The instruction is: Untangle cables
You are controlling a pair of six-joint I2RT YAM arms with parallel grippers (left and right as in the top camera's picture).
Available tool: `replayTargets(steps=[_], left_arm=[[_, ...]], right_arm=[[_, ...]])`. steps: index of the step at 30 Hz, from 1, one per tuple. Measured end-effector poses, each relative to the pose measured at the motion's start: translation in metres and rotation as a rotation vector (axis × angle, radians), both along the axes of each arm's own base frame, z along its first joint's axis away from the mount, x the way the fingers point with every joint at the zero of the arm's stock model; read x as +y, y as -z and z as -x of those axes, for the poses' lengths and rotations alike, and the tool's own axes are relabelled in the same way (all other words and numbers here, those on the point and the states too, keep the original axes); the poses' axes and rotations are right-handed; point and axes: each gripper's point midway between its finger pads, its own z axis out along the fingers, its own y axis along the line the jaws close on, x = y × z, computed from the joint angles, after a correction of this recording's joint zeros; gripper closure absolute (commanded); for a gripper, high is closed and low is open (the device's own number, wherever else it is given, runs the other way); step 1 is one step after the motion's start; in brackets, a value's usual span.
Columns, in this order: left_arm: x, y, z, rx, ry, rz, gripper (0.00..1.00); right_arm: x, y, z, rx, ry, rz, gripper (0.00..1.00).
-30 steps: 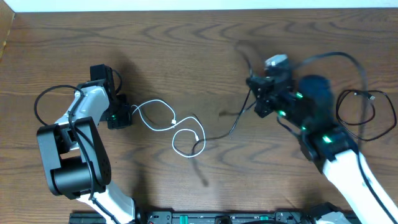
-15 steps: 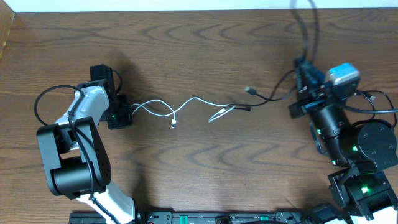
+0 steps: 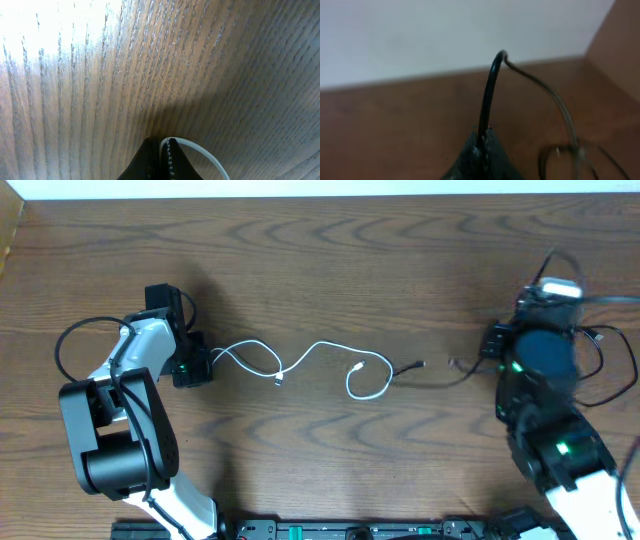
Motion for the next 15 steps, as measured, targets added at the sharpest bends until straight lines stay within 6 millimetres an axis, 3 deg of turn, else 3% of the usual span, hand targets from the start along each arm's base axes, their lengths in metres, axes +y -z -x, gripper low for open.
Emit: replayTargets(steps=[8, 15], left_arm=[[0.000, 0.000, 0.000, 0.000, 0.000, 0.000, 0.92], [0.000, 0.000, 0.000, 0.000, 0.000, 0.000, 0.92]], right_arm=[[0.011, 0.096, -0.013, 0.306, 0.026, -0.006, 0.99], [0.029, 0.155, -0.019, 0.479, -0.030, -0.028, 0.99]])
